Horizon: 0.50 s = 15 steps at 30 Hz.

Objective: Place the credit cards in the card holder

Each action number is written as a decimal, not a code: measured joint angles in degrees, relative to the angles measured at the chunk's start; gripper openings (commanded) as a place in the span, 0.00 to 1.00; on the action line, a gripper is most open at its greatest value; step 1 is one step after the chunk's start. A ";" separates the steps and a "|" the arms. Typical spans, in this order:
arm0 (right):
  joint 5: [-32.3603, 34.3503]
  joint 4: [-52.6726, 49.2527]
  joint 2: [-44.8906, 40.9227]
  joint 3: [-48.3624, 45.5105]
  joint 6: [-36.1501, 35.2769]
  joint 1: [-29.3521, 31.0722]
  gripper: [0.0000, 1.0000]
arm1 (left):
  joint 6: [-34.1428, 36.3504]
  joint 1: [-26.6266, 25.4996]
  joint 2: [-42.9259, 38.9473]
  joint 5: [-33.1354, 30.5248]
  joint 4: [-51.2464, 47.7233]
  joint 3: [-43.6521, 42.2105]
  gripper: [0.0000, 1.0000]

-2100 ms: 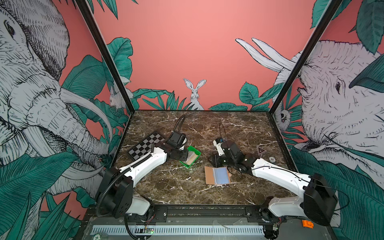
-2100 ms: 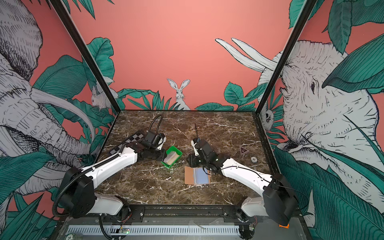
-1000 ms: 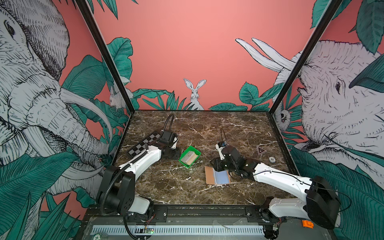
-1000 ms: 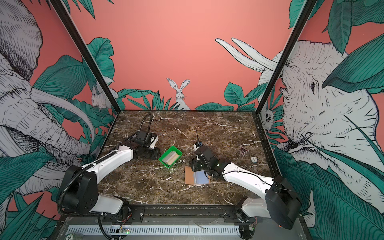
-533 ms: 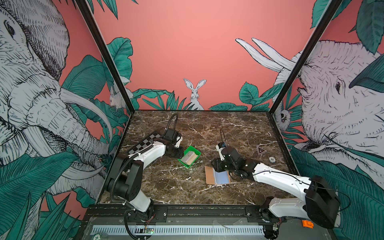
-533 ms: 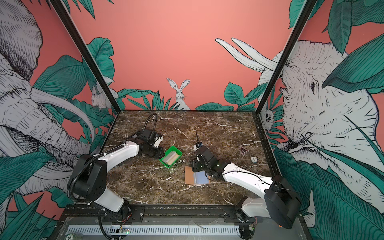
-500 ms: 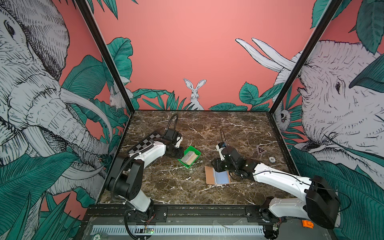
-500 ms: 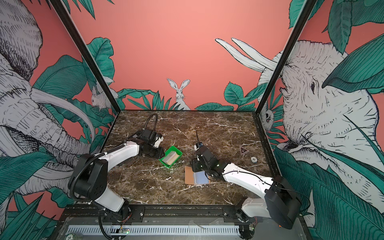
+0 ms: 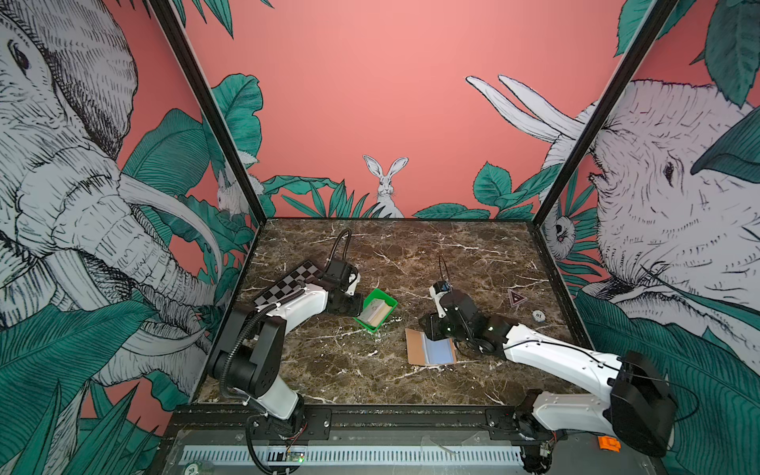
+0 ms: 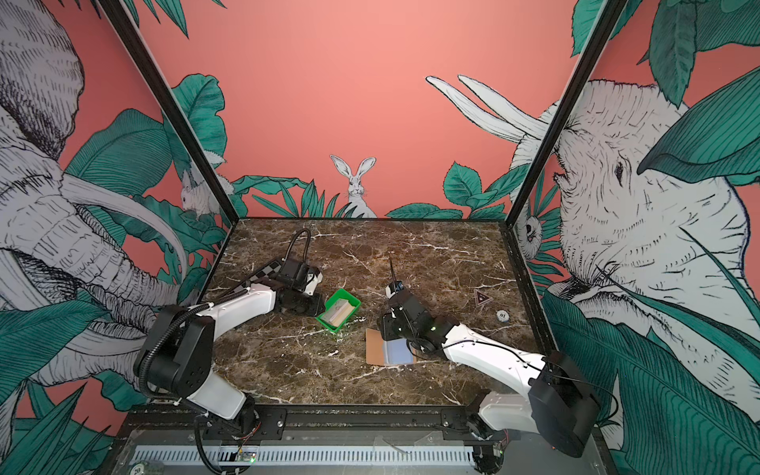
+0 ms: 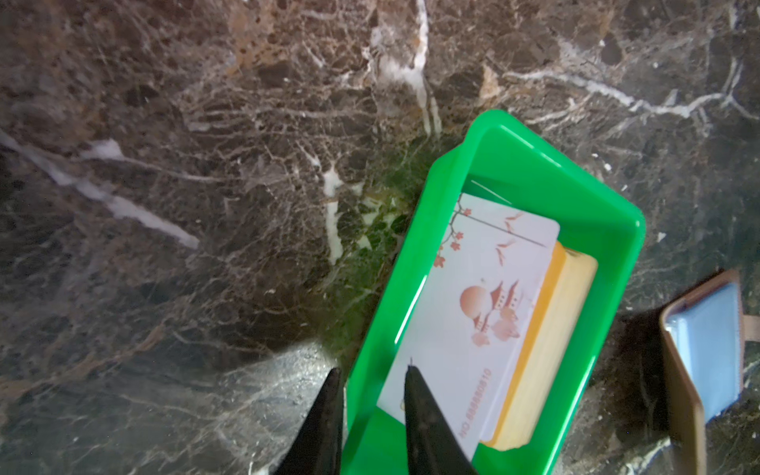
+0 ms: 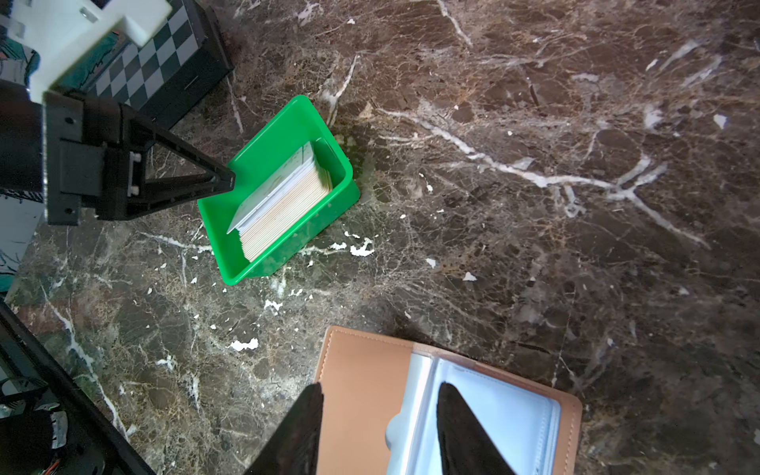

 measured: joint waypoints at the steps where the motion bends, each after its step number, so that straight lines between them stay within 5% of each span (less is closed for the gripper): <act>1: 0.02 0.00 0.02 0.00 0.00 0.04 0.45 | -0.09 -0.07 -0.02 0.00 0.02 -0.22 0.25; 15: 0.02 0.07 1.25 0.00 0.04 0.33 0.45 | -4.17 -5.33 -3.93 -3.26 0.26 -2.05 0.13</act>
